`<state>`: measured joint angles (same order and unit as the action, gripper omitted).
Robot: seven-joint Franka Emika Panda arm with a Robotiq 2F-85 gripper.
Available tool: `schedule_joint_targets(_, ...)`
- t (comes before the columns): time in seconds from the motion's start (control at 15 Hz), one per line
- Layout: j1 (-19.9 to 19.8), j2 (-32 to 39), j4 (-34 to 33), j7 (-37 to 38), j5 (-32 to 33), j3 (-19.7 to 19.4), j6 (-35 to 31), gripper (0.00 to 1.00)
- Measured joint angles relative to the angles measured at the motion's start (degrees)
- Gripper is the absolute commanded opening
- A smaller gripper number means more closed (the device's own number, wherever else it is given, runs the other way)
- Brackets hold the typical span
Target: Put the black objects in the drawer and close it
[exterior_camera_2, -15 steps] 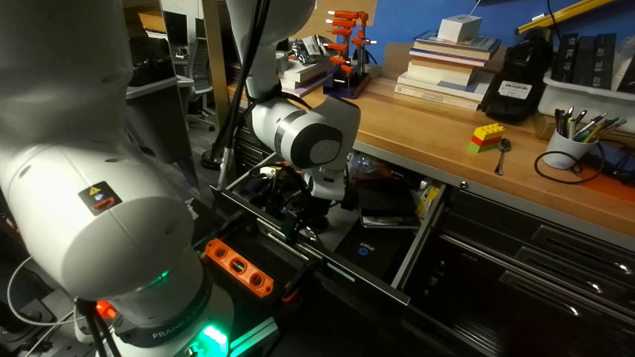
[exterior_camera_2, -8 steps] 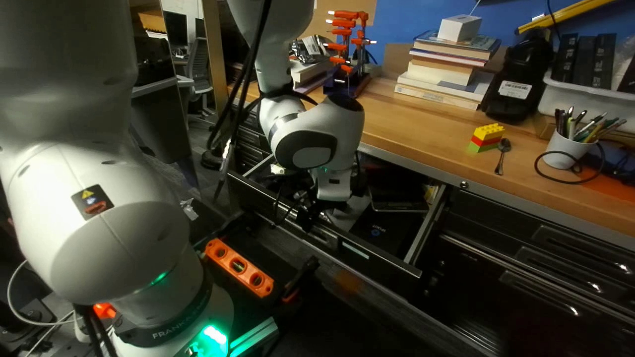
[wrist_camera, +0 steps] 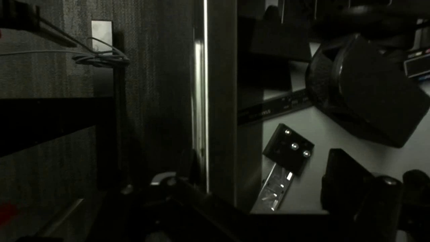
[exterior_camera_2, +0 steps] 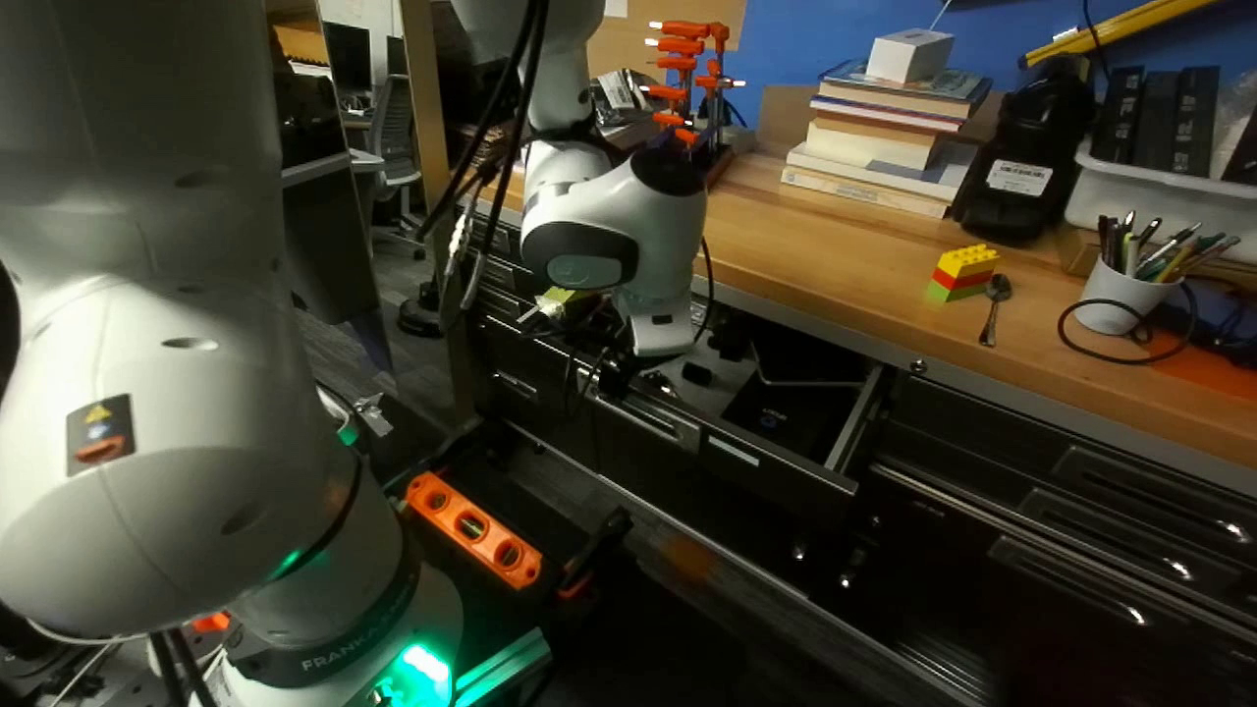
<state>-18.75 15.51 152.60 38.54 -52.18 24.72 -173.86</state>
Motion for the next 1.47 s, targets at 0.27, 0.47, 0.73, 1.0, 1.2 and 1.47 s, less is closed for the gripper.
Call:
schedule_joint_targets(0.27,-4.0,3.3,-5.4,-9.5,-5.8,6.2,0.0,1.0)
schedule_joint_targets(0.47,-4.9,5.9,-7.7,-13.5,-6.2,7.6,-0.5,1.0)
schedule_joint_targets(0.73,-4.5,5.8,-7.1,-18.4,-5.1,7.9,-3.2,1.0)
schedule_joint_targets(1.0,-3.7,2.2,-3.9,-21.4,-4.7,8.5,-6.8,1.0)
schedule_joint_targets(1.2,-0.3,-2.0,1.4,-19.9,-4.3,5.3,-9.4,1.0)
schedule_joint_targets(1.47,12.9,-1.7,8.0,-17.9,-6.7,-9.5,-14.8,1.0)
